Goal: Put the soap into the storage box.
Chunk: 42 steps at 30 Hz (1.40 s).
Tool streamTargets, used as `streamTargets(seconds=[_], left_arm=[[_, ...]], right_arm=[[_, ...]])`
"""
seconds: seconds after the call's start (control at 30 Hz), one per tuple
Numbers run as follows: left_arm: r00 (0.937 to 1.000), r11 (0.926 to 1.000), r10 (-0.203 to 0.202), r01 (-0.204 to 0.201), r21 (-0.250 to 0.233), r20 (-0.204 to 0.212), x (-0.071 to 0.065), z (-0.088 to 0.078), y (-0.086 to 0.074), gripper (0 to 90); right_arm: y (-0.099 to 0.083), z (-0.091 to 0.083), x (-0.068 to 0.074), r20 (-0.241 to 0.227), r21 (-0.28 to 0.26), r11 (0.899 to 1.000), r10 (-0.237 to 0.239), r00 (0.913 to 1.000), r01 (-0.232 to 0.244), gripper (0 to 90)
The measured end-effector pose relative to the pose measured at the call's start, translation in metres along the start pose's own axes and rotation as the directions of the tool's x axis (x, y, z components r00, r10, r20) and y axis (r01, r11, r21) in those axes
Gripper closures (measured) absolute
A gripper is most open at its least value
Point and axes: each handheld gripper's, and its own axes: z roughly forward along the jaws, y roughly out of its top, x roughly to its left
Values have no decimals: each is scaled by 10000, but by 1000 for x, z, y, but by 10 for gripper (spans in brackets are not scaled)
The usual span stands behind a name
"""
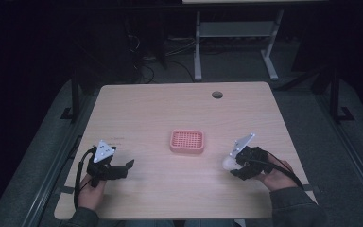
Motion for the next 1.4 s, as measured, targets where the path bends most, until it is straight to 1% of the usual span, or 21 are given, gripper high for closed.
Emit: streamTargets(seconds=[0.2,0.23,0.27,0.4,0.6,0.63,0.7,0.87,1.0,1.03,1.13,1.2,1.23,1.4], left_arm=[[10000,10000,-53,53,-41,-30,0,0,0,147],[10000,10000,-5,5,26,-13,0,0,0,147],[10000,10000,-41,41,-24,4,0,0,0,147],[10000,10000,-13,13,-51,18,-2,1,0,147],[10000,10000,8,-8,14,1,0,-1,0,147],[10000,10000,-73,73,-68,-4,0,0,0,146],[10000,10000,-54,53,-38,-7,0,-1,0,147],[10000,10000,-75,75,-44,3,-1,-1,0,147],[9999,9999,-100,100,-72,-9,0,-1,0,147],[10000,10000,-26,26,-51,-30,0,-1,0,147],[10000,10000,-84,84,-40,-14,1,-1,0,147],[10000,10000,-61,61,-38,-27,1,-1,0,147],[10000,10000,-52,52,-27,-23,1,-1,0,147],[10000,9999,-87,87,-71,-26,0,-1,0,147]], right_arm=[[16,-4,0,21,-144,9996,-240,9997,240,487],[18,-4,0,51,-170,9994,-309,9995,310,487],[22,-4,0,33,-138,9990,-430,9991,431,487],[32,-2,-3,12,-40,9981,-608,9981,608,487],[43,-2,-6,-96,-167,9975,-684,9976,682,487],[44,-2,-7,-110,-159,9975,-686,9976,685,487],[47,-2,-9,-118,-178,9973,-714,9974,712,487],[54,-2,-12,-217,-374,9967,-734,9971,725,487],[60,0,-14,-288,-332,9962,-812,9963,802,487],[62,0,-14,-283,-321,9964,-789,9965,780,487],[66,2,-15,-379,-324,9961,-832,9958,820,487],[69,3,-16,-359,-311,9954,-922,9951,911,487],[70,3,-17,-403,-293,9959,-864,9954,853,487],[74,7,-19,-459,-320,9953,-930,9946,916,487]])
